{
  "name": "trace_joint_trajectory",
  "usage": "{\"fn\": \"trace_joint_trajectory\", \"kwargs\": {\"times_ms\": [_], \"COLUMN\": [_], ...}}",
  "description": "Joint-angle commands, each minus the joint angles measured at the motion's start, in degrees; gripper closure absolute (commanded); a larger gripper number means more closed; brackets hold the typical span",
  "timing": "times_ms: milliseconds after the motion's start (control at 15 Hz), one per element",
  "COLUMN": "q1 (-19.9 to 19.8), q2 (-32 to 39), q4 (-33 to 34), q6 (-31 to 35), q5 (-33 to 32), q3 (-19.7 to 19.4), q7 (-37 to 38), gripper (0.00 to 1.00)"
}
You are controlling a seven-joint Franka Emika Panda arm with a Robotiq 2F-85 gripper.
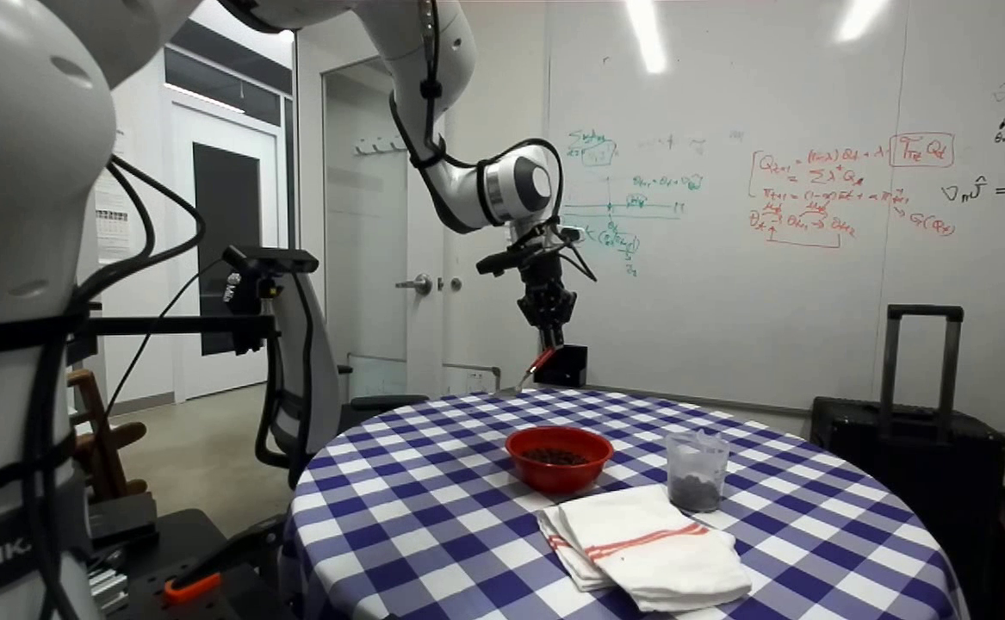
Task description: Use the spoon to scoop up the contents in the bowl
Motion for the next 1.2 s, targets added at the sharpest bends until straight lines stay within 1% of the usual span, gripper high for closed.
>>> {"fn": "trace_joint_trajectory", "kwargs": {"times_ms": [0,133,200,333,533,667,933,1133], "q1": [4.09,5.94,6.74,7.15,5.73,4.89,3.91,3.21], "q2": [-4.34,-4.34,-4.34,-4.00,-3.96,-4.02,-3.75,-3.45], "q4": [-9.53,-12.14,-13.12,-14.54,-16.03,-17.23,-18.72,-19.17], "q6": [7.76,11.19,11.74,11.55,10.18,10.09,10.00,10.06], "q5": [-12.21,-19.40,-22.83,-28.24,-33.46,-35.81,-38.88,-40.61], "q3": [-6.06,-9.55,-11.01,-12.37,-11.08,-9.98,-7.85,-6.29], "q7": [9.29,17.87,22.18,29.19,36.56,40.49,46.08,48.71], "gripper": [0.95,0.95,0.95,0.95,0.95,0.95,0.95,0.95]}}
